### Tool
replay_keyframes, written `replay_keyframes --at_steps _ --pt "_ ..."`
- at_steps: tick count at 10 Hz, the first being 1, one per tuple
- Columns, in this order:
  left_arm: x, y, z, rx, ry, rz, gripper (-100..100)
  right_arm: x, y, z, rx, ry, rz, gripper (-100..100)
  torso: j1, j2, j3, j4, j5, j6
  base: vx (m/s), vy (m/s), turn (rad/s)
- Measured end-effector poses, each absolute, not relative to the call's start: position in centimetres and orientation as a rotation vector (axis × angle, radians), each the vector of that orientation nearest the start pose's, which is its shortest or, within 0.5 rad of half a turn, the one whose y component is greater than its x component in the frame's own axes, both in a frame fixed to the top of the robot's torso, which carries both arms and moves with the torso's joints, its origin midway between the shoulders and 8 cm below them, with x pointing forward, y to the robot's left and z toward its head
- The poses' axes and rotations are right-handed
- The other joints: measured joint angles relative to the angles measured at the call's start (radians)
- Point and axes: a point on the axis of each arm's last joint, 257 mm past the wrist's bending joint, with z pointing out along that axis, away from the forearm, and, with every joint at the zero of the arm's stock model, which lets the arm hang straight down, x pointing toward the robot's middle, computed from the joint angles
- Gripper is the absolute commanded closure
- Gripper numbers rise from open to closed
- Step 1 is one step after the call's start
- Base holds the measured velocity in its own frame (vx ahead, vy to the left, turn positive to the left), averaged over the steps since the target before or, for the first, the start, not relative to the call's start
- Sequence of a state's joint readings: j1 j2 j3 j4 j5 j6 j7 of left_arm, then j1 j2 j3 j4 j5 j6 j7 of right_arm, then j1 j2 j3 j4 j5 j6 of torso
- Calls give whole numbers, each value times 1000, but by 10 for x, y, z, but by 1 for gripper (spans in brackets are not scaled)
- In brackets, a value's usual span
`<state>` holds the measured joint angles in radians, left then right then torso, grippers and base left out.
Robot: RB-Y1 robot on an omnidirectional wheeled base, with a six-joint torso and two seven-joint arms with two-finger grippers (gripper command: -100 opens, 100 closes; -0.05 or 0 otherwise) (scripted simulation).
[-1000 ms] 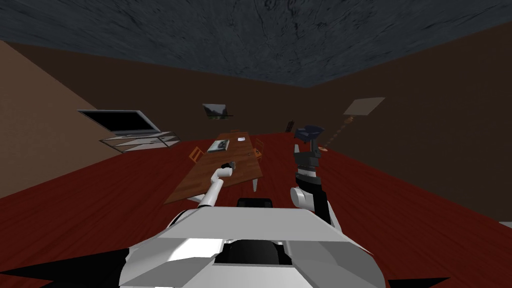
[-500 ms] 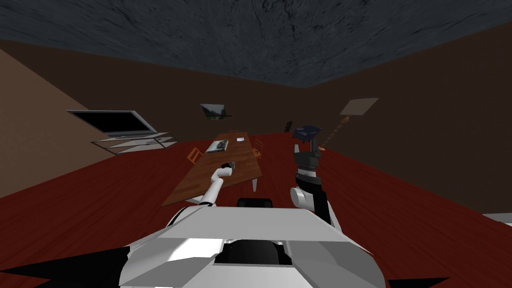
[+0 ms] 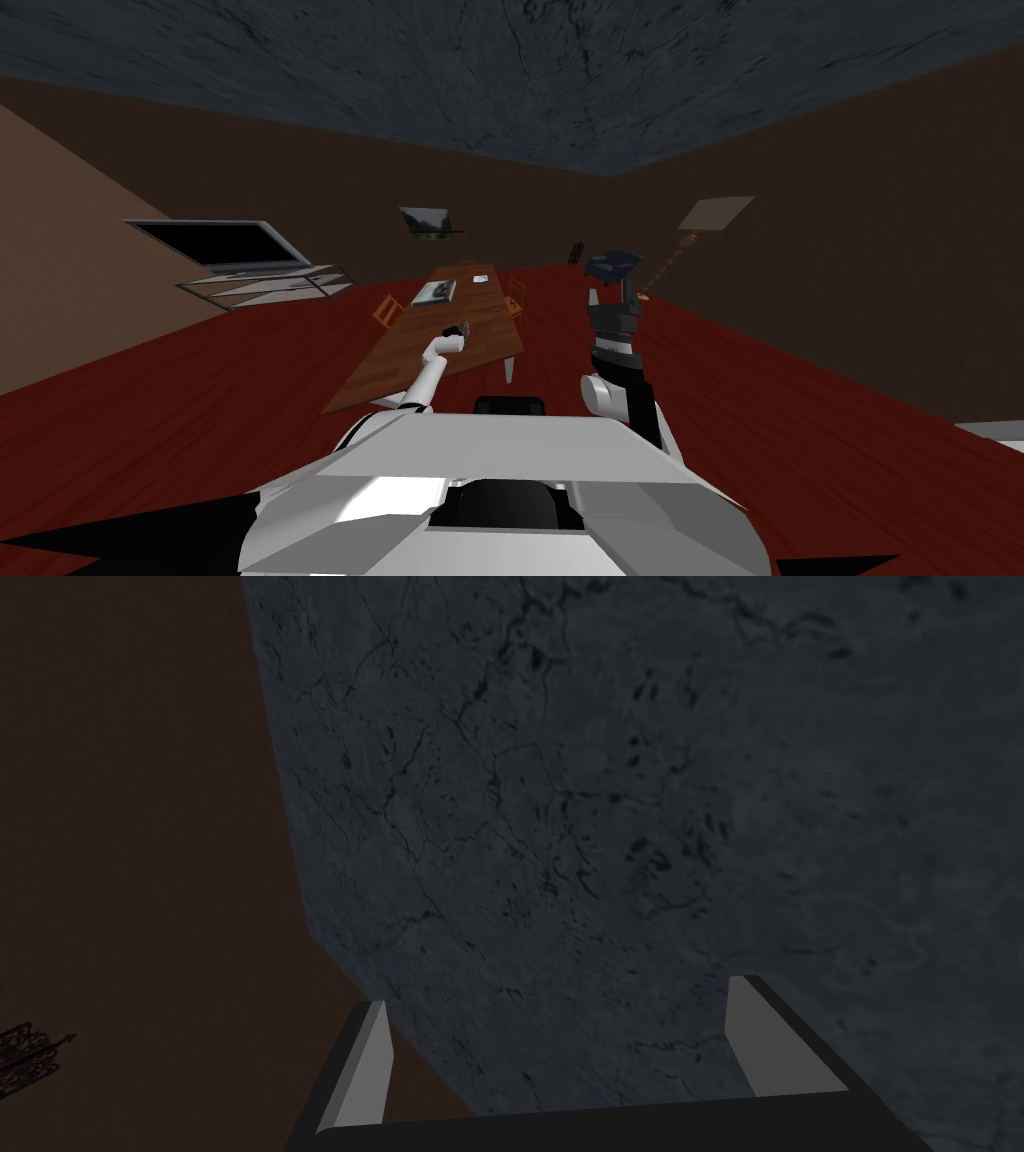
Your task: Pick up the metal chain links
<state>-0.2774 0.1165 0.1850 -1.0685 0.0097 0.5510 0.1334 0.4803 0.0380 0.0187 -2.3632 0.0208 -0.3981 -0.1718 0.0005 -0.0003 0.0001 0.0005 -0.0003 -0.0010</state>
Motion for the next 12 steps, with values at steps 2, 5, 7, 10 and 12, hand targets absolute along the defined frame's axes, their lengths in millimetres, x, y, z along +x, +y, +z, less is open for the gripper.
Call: replay_keyframes --at_steps 2,5,7,10,12 --pt "525 319 -441 -1916 1530 -680 0 345 -273 49 739 542 1472 0 0 0 0 0 0 0 0 0 0" --pt "524 315 -436 -1906 1539 -687 100 345 -273 49 739 542 1472 0 0 1 0 0 0 -1 2 -7 71" --pt "522 310 -433 -1901 1548 -690 100 345 -273 49 739 542 1472 0 -1 0 0 0 0 0 1 -6 34" --pt "518 305 -428 -1893 1560 -696 100 345 -273 49 739 542 1472 0 0 0 0 0 0 0 1 -4 41" --pt "517 303 -426 -1890 1566 -697 0 345 -273 49 739 542 1472 0 0 0 0 0 0 0 0 -1 5"
